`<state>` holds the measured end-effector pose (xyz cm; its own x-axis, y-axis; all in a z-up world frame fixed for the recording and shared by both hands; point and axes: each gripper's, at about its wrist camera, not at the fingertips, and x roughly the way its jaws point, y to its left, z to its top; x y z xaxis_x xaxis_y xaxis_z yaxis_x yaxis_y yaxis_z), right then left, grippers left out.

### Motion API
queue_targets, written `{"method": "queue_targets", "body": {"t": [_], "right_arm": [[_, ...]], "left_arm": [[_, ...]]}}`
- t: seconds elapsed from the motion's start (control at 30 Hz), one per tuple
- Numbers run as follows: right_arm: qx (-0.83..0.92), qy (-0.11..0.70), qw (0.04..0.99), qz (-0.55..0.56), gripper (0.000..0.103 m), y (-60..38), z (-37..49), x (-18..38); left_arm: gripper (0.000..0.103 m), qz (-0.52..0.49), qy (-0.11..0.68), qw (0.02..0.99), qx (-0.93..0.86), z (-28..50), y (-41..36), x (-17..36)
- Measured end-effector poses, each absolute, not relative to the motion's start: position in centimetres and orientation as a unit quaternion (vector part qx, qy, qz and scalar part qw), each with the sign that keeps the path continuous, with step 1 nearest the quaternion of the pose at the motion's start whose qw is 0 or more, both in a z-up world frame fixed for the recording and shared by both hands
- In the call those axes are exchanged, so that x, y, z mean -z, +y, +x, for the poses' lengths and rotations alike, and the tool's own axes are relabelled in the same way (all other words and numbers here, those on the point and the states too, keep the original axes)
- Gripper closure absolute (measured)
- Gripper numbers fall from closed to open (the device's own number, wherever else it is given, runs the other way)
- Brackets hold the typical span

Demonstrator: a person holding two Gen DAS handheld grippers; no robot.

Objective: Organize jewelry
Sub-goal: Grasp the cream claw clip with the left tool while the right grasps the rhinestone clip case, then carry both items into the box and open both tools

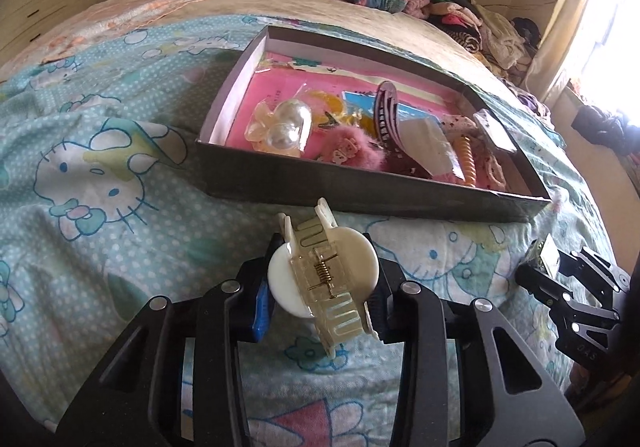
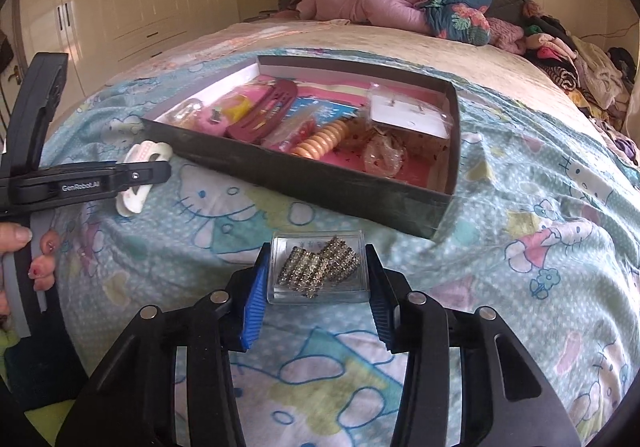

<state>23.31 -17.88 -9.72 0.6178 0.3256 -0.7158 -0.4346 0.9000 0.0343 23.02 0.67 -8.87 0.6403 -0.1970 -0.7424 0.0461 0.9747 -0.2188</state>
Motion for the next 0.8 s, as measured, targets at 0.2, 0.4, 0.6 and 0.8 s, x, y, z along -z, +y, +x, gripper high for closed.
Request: {"method": "queue_targets", "body": {"t": [0.2,0.4,0.6,0.8], "right_arm": [[-0.232,0.367,0.898,-0.073,0.061,-16.8,22.1,8.2],[-0.238,0.350,0.903,-0.073,0.061,-16.6,21.5,6.6],[-0.237,0.338,0.908,-0.071,0.061,-16.8,21.6,5.5],[-0.229,0.327,0.914,-0.067,0.061,-17.5,22.5,4.7]], "left_arm": [[0.074,-0.077,0.407,0.906,0.088,21.6,-0.2,7.5],[0.074,-0.068,0.389,0.913,0.104,20.9,-0.9,5.7],[0.074,-0.064,0.377,0.917,0.112,21.4,-1.7,4.3],[0.074,-0.056,0.373,0.918,0.120,22.8,-2.5,3.6]]}}
